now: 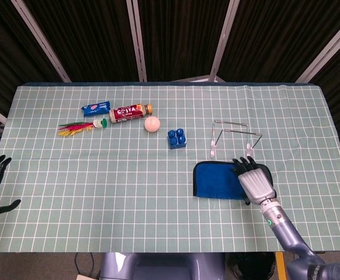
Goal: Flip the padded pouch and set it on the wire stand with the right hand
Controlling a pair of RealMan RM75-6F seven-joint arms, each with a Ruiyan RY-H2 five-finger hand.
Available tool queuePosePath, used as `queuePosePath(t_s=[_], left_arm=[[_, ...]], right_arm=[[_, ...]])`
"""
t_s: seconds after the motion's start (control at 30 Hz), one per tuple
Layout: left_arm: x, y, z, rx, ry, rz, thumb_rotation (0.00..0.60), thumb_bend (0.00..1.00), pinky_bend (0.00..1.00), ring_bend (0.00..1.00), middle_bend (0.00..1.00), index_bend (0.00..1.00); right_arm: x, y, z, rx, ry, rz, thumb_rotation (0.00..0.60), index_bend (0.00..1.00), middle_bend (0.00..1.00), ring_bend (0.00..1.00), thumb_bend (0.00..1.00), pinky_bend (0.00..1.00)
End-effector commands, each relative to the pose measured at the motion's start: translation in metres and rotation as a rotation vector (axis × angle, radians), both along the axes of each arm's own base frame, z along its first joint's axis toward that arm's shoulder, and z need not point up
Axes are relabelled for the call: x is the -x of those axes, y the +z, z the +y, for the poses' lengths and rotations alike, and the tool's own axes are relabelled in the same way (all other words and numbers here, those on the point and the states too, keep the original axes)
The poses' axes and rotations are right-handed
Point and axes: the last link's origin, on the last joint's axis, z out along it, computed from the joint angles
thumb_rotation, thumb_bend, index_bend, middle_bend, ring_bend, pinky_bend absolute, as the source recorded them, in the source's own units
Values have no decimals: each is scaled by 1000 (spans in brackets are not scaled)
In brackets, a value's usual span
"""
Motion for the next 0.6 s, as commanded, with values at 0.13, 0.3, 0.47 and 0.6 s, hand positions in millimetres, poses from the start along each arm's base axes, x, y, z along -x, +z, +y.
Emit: queuePosePath(t_s=[0.13,0.3,0.47,0.6], left_arm=[[-3,0,-1,0,-9,-1,600,0,0,0,0,0],[-3,-1,-1,2,-8,1,600,0,0,0,0,0],[-2,-1,-1,1,-6,4,600,0,0,0,0,0],[-1,-1,0,1,-1,5,600,0,0,0,0,0]], right_arm=[[25,13,27,8,77,61,600,203,27,0,164,0],[34,8,27,21,131,104,600,254,27,0,194,0],[41,2,24,31,184,163,600,284,27,0,203,0],[46,-2,24,26,208,194,600,288,27,0,203,0]])
